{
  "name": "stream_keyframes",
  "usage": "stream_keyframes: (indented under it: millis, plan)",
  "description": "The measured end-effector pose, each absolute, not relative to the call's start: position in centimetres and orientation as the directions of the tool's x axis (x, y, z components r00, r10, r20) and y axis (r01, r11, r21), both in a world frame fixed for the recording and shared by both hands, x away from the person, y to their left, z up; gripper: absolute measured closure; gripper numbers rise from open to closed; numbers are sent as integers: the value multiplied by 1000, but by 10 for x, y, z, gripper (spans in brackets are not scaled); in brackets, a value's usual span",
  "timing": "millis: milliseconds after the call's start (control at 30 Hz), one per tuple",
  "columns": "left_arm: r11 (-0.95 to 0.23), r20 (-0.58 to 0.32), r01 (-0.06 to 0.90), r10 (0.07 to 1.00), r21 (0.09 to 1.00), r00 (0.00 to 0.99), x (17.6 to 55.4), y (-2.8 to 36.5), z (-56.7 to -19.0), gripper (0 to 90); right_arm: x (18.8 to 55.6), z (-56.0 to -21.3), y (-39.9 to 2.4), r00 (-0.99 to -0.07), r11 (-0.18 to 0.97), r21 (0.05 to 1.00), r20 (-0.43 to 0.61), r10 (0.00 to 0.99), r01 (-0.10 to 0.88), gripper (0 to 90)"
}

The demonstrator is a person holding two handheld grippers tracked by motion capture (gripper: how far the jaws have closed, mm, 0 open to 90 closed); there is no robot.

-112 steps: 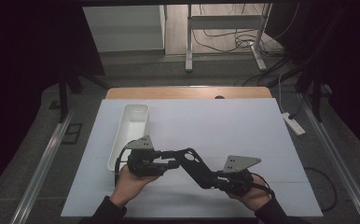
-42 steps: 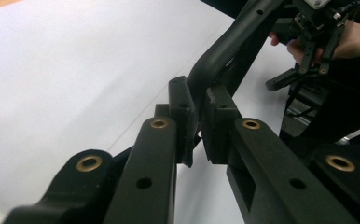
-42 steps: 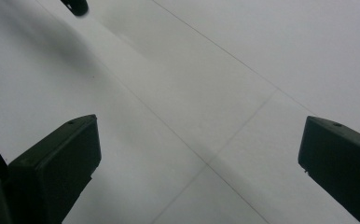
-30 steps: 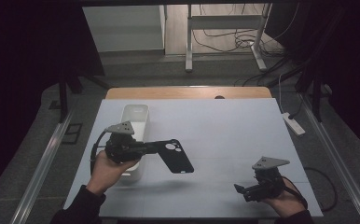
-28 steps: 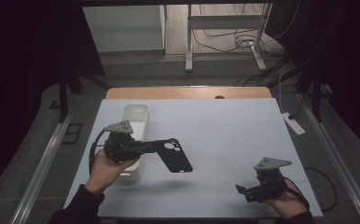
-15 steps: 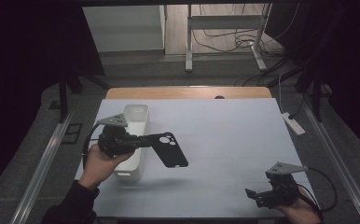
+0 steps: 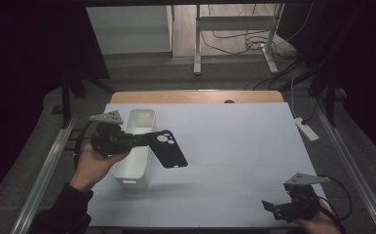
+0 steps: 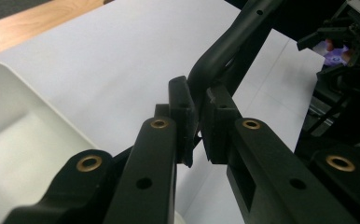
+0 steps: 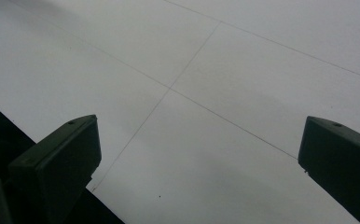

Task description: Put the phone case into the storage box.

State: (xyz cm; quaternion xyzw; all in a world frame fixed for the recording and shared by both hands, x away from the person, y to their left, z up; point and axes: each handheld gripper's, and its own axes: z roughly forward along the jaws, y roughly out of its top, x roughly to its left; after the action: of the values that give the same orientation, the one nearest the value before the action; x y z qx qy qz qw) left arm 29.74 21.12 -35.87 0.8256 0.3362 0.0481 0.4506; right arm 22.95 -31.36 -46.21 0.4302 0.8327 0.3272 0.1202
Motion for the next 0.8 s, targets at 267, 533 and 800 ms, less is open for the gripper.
stream_keyframes:
  millis: [267, 533, 800]
  plan:
    - [-389, -183, 505, 624, 771, 760, 296, 221, -348, 834, 230, -462, -314, -597, 415, 640, 86, 797, 647, 0]
    - [-377, -170, 509, 651, 774, 740, 292, 241, -340, 834, 230, -463, -314, -594, 413, 640, 86, 800, 648, 0]
    - [-367, -157, 525, 687, 768, 710, 289, 265, -336, 834, 231, -463, -314, -599, 418, 635, 90, 796, 650, 0]
